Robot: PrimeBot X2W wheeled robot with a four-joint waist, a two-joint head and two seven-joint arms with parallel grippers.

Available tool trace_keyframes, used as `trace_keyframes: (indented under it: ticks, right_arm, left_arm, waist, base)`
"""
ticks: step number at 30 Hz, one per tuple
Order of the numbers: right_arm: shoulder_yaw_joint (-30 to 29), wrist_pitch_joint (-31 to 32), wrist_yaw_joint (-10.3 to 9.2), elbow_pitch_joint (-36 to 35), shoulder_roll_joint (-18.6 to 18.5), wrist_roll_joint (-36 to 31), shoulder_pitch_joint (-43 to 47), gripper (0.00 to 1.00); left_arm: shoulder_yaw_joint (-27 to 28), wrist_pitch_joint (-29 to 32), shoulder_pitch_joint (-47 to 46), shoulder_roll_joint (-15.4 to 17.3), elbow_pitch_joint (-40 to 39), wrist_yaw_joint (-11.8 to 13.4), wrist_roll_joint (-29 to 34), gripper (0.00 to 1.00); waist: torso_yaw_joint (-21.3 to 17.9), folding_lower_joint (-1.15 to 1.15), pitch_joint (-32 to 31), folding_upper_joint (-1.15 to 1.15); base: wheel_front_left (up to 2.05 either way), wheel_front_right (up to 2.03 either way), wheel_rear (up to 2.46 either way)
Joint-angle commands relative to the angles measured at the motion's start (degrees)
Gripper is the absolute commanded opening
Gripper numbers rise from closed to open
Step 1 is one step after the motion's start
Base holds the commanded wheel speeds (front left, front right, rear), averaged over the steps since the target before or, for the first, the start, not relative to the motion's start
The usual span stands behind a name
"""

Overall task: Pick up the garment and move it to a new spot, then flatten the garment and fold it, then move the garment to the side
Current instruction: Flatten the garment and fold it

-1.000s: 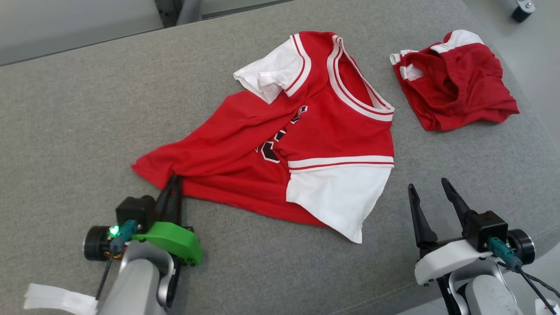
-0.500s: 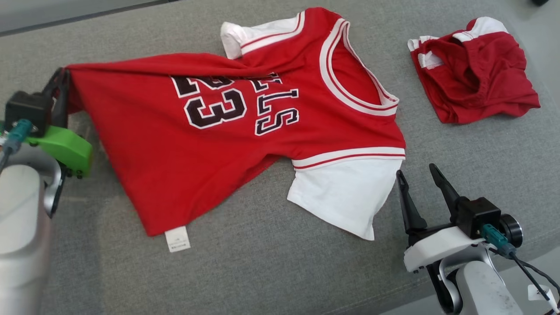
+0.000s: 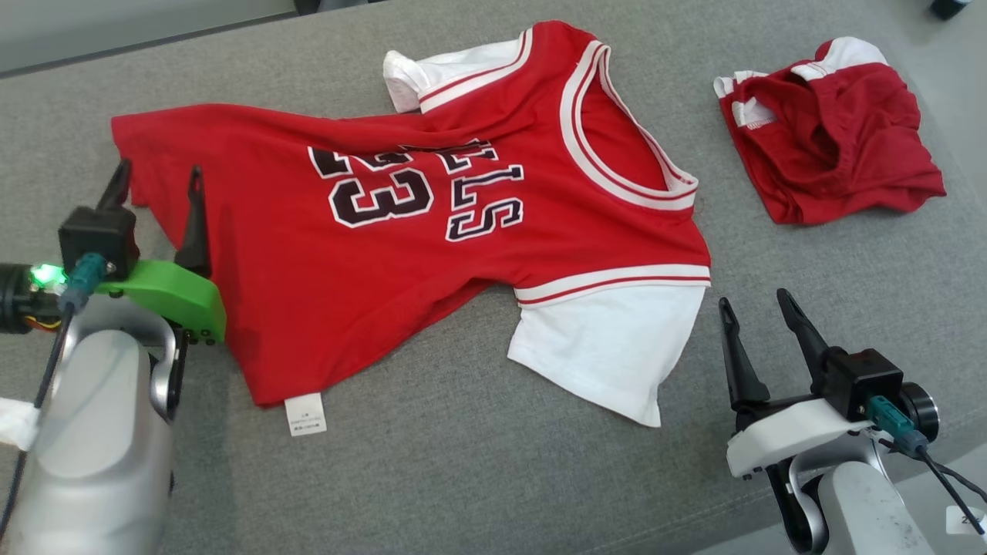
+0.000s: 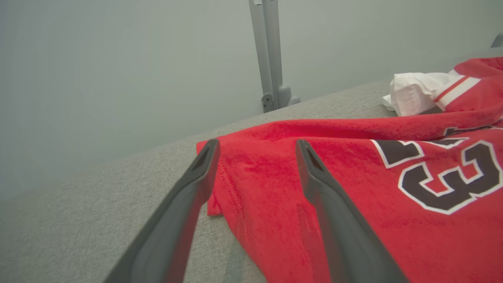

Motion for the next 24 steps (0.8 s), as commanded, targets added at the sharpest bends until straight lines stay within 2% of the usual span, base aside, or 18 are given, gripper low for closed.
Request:
trace_keyframes:
  ticks: [1, 8, 12, 15, 24]
  right_arm:
    - [-0.19, -0.14, -0.07, -0.23, -0.12, -0.35, 0.88, 1.00]
    - [-0.37, -0.14, -0.07, -0.32, -0.13, -0.08, 2.70, 1.00]
    - [-0.43, -0.15, -0.07, -0.17, -0.14, 0.28, 4.42, 1.00]
    - [-0.34, -0.14, -0.07, 0.03, -0.14, 0.38, 5.71, 1.00]
    - [-0.91, -0.14, -0.07, 0.01, -0.13, 1.16, 9.41, 1.00]
  left_arm:
    - [0.79, -0.43, 1.54, -0.61, -1.88, 0.74, -0.87, 1.00]
    - [4.47, -0.37, 17.69, -7.52, -13.97, 2.58, -3.03, 1.00]
    - [5.68, -0.37, 25.37, -10.08, -17.96, 2.06, -2.76, 1.00]
    - [6.96, -0.36, 30.19, -11.21, -20.91, 2.25, -2.50, 1.00]
    - [8.11, -0.37, 41.63, -12.77, -26.61, 0.48, -0.51, 1.00]
  waist:
    - [3.08, 0.00, -3.54, 0.56]
    - [6.33, 0.00, -9.52, 0.56]
    - [8.03, 0.00, -13.04, 0.56]
    - [8.88, 0.00, -15.40, 0.56]
    - [10.45, 0.00, -18.99, 0.56]
  base:
    - [0.00, 0.00, 0.00]
    - [0.00, 0.00, 0.00]
    - [0.00, 0.00, 0.00]
    - [0.00, 0.00, 0.00]
    - [0.00, 0.00, 0.00]
